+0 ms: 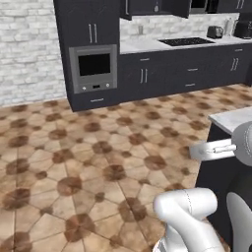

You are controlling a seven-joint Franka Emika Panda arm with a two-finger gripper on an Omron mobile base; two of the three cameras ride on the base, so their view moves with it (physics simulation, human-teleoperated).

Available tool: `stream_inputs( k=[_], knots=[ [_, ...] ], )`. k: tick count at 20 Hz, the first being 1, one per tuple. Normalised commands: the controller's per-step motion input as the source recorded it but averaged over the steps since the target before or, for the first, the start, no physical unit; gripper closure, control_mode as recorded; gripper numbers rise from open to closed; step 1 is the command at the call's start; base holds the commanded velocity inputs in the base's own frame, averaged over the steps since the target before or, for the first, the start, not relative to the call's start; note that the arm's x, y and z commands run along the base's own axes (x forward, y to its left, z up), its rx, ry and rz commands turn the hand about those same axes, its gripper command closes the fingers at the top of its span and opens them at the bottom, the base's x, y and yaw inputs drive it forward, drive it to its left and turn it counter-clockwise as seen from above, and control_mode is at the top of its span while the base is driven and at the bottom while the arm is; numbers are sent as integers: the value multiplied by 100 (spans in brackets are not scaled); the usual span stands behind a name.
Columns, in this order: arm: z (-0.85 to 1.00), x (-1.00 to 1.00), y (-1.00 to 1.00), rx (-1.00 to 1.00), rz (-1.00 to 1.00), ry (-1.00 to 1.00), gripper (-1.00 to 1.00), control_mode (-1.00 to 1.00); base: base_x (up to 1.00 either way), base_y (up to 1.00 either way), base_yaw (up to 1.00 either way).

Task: Move the mayonnaise and condiment bottle from the cabinet to the dining counter.

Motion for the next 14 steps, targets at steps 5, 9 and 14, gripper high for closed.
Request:
stream_inputs(
  k=[5,9,14],
  knots=[
    [0,0,0,0,0,0,-100,100,100,1,-10],
    [0,0,0,0,0,0,-100,100,100,0,-10],
    [0,0,0,0,0,0,-100,100,100,0,-9]
  ],
)
